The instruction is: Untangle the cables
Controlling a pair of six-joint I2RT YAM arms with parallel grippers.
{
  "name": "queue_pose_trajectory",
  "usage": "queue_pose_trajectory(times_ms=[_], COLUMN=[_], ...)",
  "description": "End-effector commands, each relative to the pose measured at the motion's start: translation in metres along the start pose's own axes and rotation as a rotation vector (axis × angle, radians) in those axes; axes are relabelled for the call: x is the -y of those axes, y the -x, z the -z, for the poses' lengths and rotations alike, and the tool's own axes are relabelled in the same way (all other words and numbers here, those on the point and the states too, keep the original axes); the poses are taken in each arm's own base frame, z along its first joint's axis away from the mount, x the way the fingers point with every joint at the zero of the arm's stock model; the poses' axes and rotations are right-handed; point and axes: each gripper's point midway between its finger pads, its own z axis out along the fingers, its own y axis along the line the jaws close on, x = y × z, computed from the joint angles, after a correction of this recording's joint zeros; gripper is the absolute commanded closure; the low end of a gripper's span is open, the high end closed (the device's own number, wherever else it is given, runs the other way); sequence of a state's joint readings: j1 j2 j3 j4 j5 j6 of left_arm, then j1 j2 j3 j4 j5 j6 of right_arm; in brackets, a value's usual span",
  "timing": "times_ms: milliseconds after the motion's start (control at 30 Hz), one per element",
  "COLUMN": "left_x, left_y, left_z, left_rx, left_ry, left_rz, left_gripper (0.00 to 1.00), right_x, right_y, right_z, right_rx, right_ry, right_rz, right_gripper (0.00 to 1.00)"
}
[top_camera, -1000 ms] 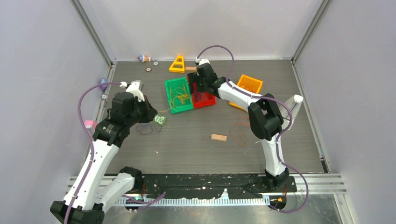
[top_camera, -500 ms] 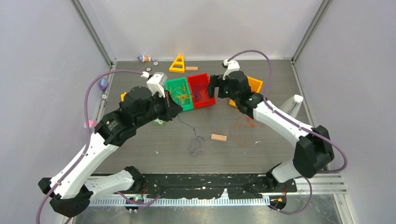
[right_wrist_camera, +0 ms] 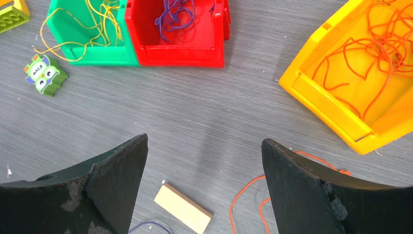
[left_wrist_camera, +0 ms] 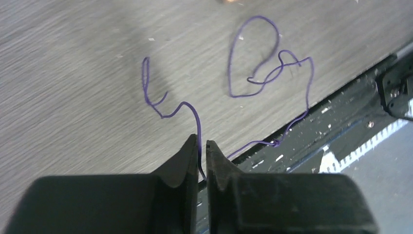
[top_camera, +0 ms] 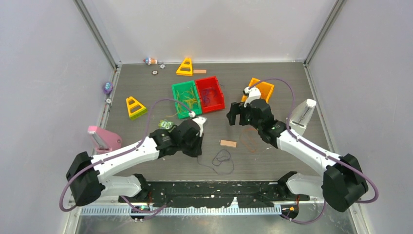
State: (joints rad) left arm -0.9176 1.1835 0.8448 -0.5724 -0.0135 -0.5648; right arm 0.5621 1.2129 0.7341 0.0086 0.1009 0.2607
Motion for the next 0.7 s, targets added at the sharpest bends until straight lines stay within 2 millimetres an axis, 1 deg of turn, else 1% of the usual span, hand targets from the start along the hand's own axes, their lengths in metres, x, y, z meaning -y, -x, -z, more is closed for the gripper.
queue_pose_trajectory(times_ms=[0,100,133,167,233,267,300,333,367,400,433,467,500,533,567,667], left_x=[0.045,0.057,0.062,0.067,0.074,0.074,0.071,0.067,0.062,0.058,0.056,0.052,0.047,0.042,0.038,0.02], left_y=[0.027,0.02,0.019,0.019,0.016,0.013,0.011,0.009,0.007,0.007,0.007,0.007,0.003,0.0,-0.003,-0.017], left_z=[-0.006,-0.02,-0.023,-0.026,-0.031,-0.034,-0.036,-0.036,-0.034,-0.03,-0.025,-0.019,-0.014,-0.009,-0.003,0.01], left_rx=[0.102,0.036,0.031,0.029,0.017,0.001,-0.011,-0.021,-0.024,-0.016,0.003,0.025,0.033,0.042,0.046,0.026], left_ry=[-0.102,-0.097,-0.096,-0.098,-0.1,-0.09,-0.07,-0.043,-0.021,-0.011,-0.009,-0.008,-0.001,0.003,0.008,0.051], left_rz=[-0.087,-0.144,-0.166,-0.188,-0.218,-0.215,-0.208,-0.194,-0.183,-0.17,-0.153,-0.134,-0.116,-0.097,-0.081,-0.033], left_gripper=[0.86,0.84,0.8,0.7,0.43,0.3,0.2,0.12,0.06,0.02,0.01,0.0,0.0,0.0,0.0,0.0], right_x=[-0.01,-0.007,-0.006,-0.006,-0.005,-0.004,-0.005,-0.005,-0.01,-0.012,-0.02,-0.021,-0.028,-0.03,-0.036,-0.048], right_y=[0.014,0.005,-0.001,-0.003,-0.013,-0.024,-0.027,-0.041,-0.048,-0.063,-0.071,-0.086,-0.092,-0.102,-0.109,-0.128], right_z=[0.018,0.037,0.042,0.05,0.06,0.064,0.068,0.073,0.077,0.08,0.084,0.086,0.09,0.092,0.095,0.098], right_rx=[0.075,0.065,0.051,0.06,0.036,-0.006,-0.021,-0.08,-0.111,-0.16,-0.188,-0.233,-0.254,-0.277,-0.298,-0.352], right_ry=[0.061,0.067,0.064,0.075,0.083,0.079,0.083,0.085,0.113,0.122,0.166,0.171,0.208,0.22,0.252,0.304], right_rz=[-0.018,-0.04,-0.044,-0.055,-0.072,-0.083,-0.093,-0.118,-0.133,-0.158,-0.166,-0.183,-0.183,-0.188,-0.184,-0.18], right_gripper=[0.08,0.08,0.08,0.07,0.03,0.01,0.02,0.04,0.04,0.05,0.05,0.04,0.04,0.05,0.04,0.05])
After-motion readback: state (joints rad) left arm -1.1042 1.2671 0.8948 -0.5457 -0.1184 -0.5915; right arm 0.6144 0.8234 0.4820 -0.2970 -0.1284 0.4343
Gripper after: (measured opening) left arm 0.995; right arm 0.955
